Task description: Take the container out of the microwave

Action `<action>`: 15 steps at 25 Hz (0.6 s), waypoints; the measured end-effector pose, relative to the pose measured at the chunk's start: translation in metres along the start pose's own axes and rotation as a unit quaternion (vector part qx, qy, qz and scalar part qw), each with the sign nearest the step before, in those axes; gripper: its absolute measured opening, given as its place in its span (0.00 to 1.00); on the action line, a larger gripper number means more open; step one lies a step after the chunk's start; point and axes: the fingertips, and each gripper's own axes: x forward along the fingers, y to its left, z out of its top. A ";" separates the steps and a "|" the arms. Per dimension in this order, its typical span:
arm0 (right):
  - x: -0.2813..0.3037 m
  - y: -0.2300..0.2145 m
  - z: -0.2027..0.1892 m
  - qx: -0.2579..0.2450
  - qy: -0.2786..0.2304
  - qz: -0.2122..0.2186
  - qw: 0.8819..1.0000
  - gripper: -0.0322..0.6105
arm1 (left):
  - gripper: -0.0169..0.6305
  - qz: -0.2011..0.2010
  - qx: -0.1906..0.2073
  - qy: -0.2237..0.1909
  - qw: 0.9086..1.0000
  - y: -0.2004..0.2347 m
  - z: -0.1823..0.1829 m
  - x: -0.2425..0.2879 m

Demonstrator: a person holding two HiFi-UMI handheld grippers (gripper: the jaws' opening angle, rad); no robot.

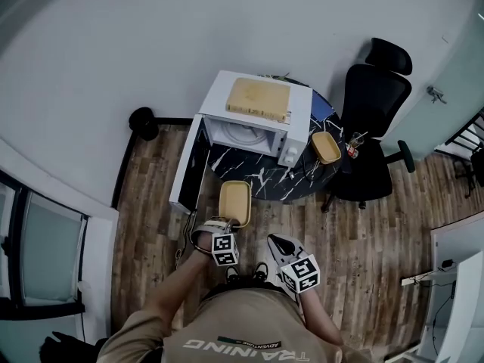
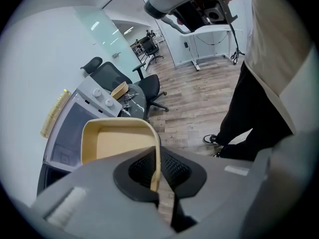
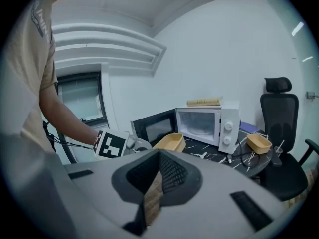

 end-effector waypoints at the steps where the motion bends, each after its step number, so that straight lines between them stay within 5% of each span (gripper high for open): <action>1: -0.001 -0.002 0.001 0.002 -0.002 0.002 1.000 0.06 | 0.06 0.000 -0.001 0.003 1.000 0.001 0.000 -0.001; 15: 0.025 -0.046 0.013 -0.007 -0.001 -0.009 1.000 0.06 | 0.06 -0.013 -0.001 0.039 0.999 0.007 -0.013 0.006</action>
